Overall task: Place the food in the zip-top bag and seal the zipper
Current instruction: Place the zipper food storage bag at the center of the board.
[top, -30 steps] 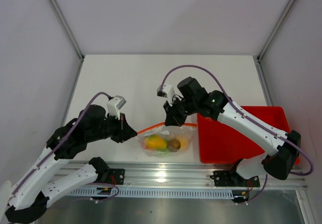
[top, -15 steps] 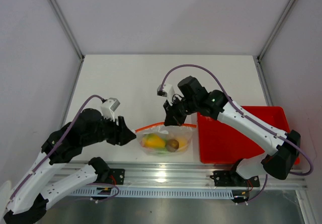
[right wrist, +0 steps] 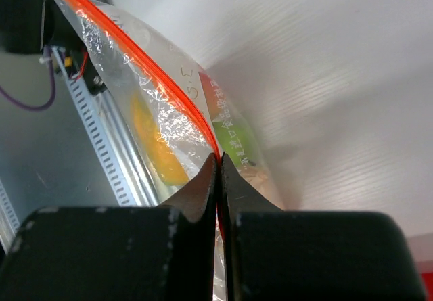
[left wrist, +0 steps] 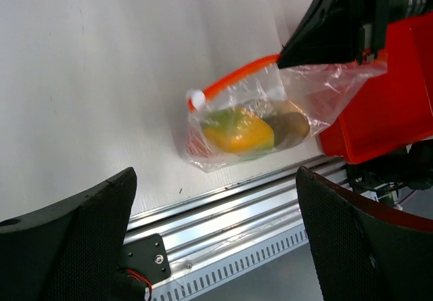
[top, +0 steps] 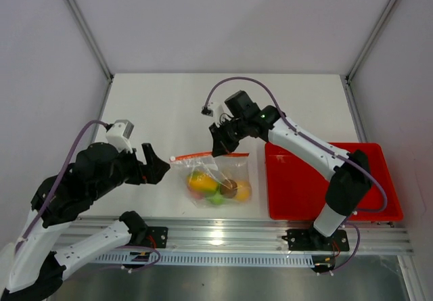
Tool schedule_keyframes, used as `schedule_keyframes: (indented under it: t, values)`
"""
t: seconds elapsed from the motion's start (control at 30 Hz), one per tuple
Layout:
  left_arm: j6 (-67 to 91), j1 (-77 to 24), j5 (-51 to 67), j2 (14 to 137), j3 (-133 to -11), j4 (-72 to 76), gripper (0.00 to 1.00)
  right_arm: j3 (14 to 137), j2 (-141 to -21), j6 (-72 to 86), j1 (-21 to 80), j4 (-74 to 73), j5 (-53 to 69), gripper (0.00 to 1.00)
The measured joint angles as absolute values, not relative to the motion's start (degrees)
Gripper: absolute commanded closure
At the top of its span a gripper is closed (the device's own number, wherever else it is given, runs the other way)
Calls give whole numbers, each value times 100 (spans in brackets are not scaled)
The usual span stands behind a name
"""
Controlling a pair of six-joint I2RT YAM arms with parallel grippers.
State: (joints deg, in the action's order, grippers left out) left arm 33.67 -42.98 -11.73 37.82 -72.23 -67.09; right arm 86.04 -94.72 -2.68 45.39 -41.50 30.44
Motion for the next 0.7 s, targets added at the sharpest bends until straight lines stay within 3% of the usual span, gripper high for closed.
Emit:
schedule_keyframes:
  t: [0.7]
  values:
    - [3865,-4298,-871,3269,-6709,-6702,0,11118,-12881,217,3258,-3918,2912,100]
